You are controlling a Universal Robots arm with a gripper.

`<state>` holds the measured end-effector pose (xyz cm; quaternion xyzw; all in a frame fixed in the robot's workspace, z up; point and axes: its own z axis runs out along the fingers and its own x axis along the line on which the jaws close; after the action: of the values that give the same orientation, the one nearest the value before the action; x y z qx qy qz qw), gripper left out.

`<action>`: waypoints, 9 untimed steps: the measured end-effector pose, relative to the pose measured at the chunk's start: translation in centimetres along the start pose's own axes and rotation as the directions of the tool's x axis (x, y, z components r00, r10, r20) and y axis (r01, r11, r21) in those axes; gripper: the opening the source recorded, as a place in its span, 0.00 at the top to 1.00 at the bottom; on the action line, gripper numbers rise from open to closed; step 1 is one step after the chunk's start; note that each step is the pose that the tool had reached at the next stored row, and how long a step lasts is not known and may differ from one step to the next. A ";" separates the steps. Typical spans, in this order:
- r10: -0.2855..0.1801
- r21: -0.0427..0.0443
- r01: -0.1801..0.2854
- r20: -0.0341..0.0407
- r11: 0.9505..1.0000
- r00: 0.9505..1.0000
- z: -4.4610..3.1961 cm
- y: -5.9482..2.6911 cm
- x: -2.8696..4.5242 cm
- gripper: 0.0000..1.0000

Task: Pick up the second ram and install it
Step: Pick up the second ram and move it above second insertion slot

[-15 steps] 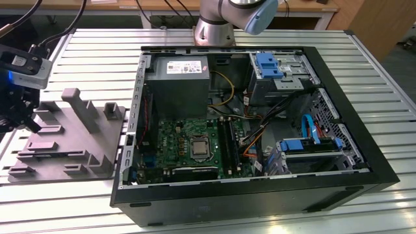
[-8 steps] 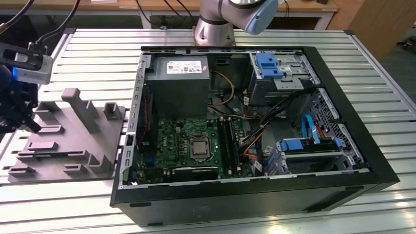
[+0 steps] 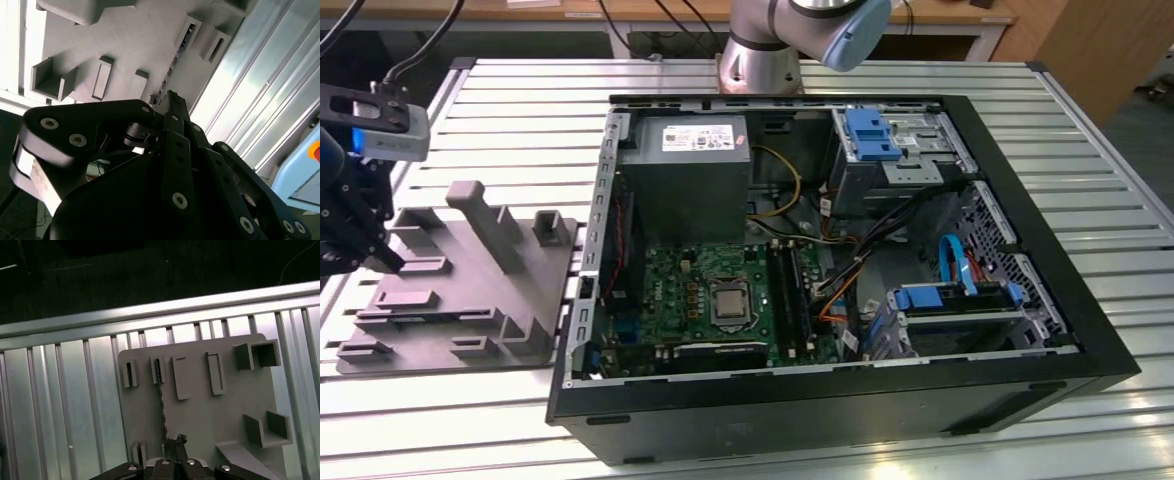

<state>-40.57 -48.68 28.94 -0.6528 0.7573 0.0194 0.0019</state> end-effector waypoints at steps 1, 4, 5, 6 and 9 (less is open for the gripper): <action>-0.017 -0.001 0.017 0.000 1.000 1.000 0.01 0.00 0.00 0.90; -0.046 -0.001 0.046 -0.001 0.999 0.999 0.04 0.00 0.00 0.90; -0.047 -0.001 0.047 -0.001 0.999 0.999 0.04 0.00 0.00 0.90; -0.047 -0.001 0.047 -0.001 0.999 0.999 0.04 0.00 0.00 0.90; -0.047 -0.001 0.047 -0.001 0.999 0.999 0.05 0.00 0.00 0.90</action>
<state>-40.57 -48.68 28.89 -0.6705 0.7417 0.0194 0.0014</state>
